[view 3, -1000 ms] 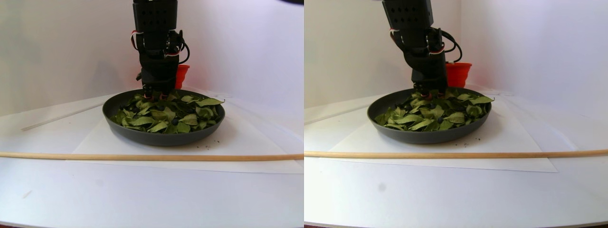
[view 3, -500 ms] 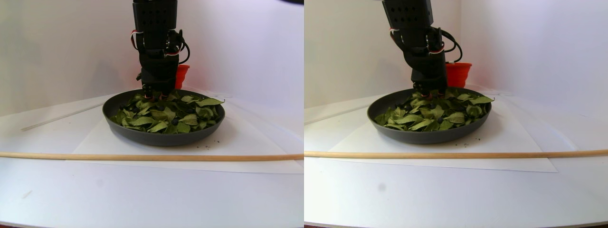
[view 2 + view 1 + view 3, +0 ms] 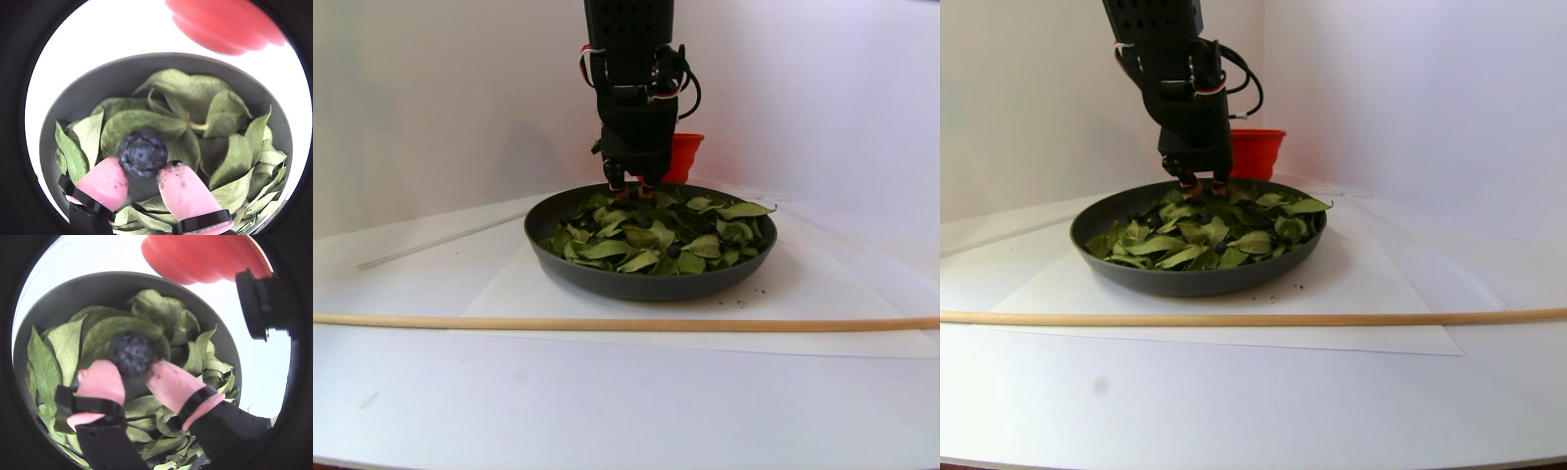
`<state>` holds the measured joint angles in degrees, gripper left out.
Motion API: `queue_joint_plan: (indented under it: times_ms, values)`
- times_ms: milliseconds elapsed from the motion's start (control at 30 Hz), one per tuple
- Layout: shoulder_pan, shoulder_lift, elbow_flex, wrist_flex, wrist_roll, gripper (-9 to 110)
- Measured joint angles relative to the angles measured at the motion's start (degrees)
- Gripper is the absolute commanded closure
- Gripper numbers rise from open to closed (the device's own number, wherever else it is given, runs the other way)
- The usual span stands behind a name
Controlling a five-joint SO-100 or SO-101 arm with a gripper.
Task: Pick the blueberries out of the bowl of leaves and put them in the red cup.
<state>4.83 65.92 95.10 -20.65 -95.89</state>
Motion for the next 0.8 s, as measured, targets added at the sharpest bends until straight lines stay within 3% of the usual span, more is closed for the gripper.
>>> queue_joint_plan:
  times_ms: [800]
  values:
    - [-0.9, 12.2, 8.7, 6.2, -1.5, 90]
